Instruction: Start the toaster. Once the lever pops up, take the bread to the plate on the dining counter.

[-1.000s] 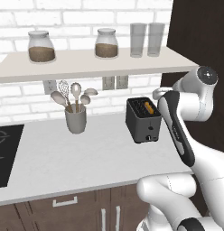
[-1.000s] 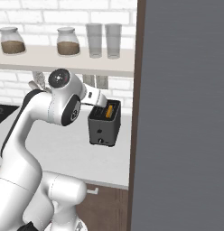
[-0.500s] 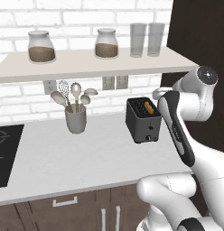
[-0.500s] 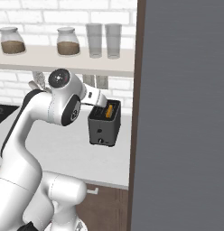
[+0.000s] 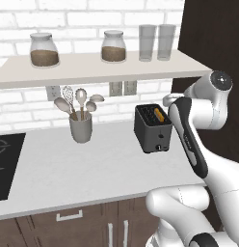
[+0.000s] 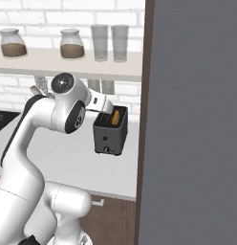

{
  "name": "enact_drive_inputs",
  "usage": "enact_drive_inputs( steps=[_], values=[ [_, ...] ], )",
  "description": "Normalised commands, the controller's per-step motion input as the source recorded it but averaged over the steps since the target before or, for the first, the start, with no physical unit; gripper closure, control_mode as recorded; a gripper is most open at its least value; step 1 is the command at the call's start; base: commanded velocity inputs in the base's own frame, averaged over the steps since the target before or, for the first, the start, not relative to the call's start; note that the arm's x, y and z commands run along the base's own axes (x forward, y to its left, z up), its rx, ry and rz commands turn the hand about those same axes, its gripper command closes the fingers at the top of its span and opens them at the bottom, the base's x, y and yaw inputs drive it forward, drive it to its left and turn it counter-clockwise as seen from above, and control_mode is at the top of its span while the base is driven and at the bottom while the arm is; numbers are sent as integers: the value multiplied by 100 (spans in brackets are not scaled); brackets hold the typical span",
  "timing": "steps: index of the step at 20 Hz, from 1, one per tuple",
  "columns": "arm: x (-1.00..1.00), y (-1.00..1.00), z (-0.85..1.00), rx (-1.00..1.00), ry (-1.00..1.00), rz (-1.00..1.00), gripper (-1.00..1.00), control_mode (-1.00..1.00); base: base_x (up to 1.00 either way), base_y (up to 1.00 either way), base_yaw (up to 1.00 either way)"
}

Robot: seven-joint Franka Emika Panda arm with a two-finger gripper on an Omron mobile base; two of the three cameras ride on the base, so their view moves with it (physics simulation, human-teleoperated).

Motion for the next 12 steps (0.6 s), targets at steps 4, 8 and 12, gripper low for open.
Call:
enact_drive_inputs(
  steps=[4,8,12],
  values=[
    [0,0,0,0,0,0,-100,-100,0,0,0],
    [0,0,0,0,0,0,-100,-100,0,0,0],
    [0,0,0,0,0,0,-100,-100,0,0,0]
  ],
)
